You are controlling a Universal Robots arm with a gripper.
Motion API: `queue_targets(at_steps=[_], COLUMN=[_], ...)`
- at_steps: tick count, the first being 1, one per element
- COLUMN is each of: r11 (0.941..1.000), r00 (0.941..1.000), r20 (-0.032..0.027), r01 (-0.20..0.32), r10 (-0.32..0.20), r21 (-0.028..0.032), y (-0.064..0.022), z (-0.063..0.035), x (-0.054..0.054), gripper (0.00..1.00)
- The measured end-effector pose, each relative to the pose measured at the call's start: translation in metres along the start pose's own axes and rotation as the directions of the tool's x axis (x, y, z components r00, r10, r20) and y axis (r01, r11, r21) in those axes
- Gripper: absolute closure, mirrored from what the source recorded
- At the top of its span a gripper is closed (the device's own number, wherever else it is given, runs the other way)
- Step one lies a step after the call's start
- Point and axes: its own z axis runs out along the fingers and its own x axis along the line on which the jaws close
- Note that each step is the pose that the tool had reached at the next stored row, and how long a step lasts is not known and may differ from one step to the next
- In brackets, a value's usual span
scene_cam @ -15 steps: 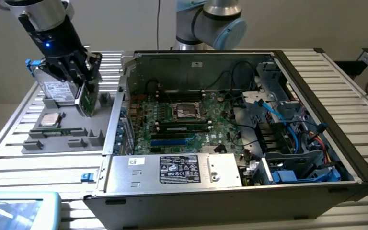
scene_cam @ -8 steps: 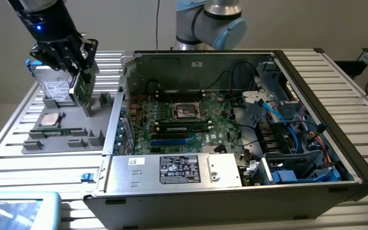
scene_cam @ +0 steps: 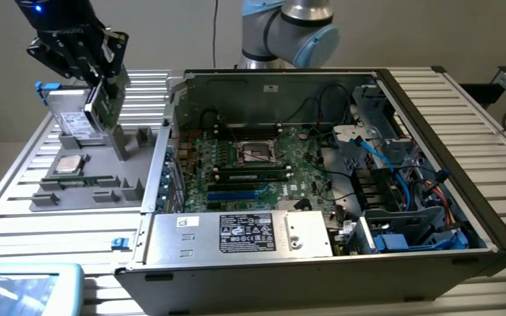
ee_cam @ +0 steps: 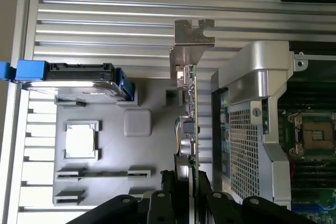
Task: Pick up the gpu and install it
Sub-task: 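Pick up the gpu and move the gpu toward the slot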
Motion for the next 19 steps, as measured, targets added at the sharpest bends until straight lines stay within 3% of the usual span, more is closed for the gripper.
queue_targets(at_steps=[5,13,19], r11=[1.0000,1.0000,1.0000], r00=[0.9998,0.9987,0.9985], r20=[-0.0211,-0.0512,-0.0541], r01=[-0.003,-0.006,-0.007], r10=[0.003,0.006,0.007], r21=[0.0002,0.0006,0.0005], y=[0.0018,0.0036,0.0037], z=[-0.0148,-0.0293,-0.0286], x=[-0.006,-0.031,-0.057], gripper=[0.72,0.72,0.72])
